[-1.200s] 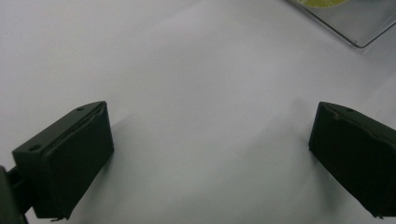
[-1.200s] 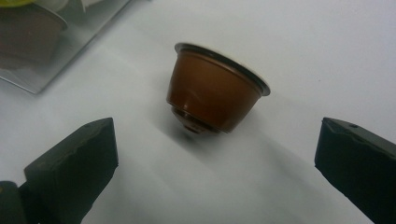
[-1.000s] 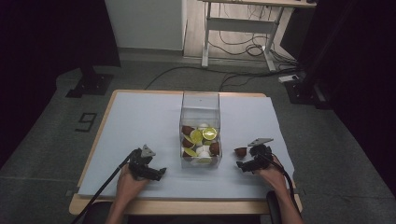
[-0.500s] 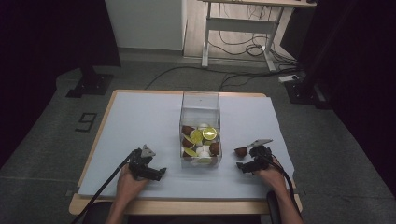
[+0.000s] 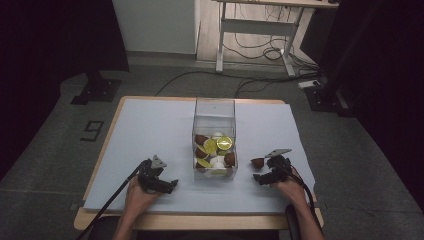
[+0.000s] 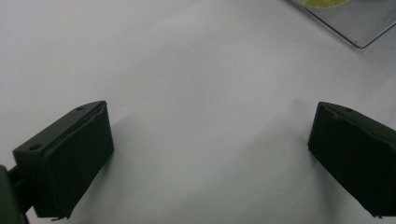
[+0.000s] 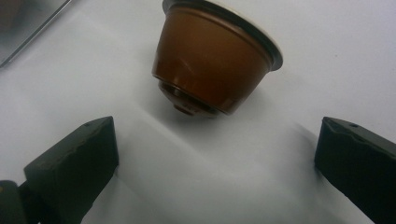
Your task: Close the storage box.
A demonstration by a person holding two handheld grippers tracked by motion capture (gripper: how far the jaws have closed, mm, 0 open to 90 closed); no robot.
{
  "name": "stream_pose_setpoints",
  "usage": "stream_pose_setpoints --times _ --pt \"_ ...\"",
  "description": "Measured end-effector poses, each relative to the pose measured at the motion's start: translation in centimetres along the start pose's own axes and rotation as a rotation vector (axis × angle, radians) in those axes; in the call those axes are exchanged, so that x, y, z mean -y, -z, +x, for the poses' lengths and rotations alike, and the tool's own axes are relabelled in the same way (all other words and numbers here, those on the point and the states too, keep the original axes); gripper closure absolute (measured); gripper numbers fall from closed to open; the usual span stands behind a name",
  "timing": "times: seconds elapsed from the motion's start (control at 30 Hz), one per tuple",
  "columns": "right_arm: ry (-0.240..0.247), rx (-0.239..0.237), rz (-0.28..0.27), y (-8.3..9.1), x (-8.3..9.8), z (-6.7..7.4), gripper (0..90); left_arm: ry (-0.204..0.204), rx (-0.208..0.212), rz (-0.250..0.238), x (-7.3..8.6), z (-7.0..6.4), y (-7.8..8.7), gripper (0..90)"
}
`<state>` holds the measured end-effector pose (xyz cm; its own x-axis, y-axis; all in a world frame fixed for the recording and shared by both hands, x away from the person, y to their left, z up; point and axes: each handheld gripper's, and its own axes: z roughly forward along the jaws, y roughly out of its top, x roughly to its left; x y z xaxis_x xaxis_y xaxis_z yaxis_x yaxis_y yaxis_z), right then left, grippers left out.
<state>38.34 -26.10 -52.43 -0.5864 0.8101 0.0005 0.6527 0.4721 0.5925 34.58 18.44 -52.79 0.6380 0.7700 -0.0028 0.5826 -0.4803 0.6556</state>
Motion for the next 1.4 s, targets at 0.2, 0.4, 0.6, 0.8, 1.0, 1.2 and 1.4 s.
stream_pose_setpoints --times 0.2,0.4,0.6,0.8,1.0,1.2,1.4 --pt "-0.007 0.010 0.006 0.2 0.0 0.1 0.3 -0.007 0.000 -0.004 0.0 -0.1 0.1 2.2" --pt "-0.006 0.007 -0.020 0.9 -0.1 0.1 0.4 -0.011 0.021 -0.013 -0.1 -0.3 0.5 4.0" --pt "-0.002 0.003 -0.062 1.8 -0.5 0.3 0.8 -0.009 0.034 -0.082 -0.7 -0.8 1.4 5.0" --pt "0.025 -0.029 -0.134 3.2 -0.9 1.1 2.5 -0.050 0.030 -0.094 -1.6 -1.8 1.9 6.6" --pt "0.045 -0.062 -0.166 3.8 -1.2 1.6 9.2 -0.084 0.035 -0.113 -2.5 -2.6 2.4 11.1" --pt "0.105 -0.101 -0.178 4.1 -1.5 2.4 14.6 -0.104 0.058 -0.127 -3.5 -3.2 2.8 14.0" --pt "0.135 -0.131 -0.214 4.4 -2.1 3.4 21.0 -0.111 0.089 -0.146 -4.2 -3.6 2.9 15.0"
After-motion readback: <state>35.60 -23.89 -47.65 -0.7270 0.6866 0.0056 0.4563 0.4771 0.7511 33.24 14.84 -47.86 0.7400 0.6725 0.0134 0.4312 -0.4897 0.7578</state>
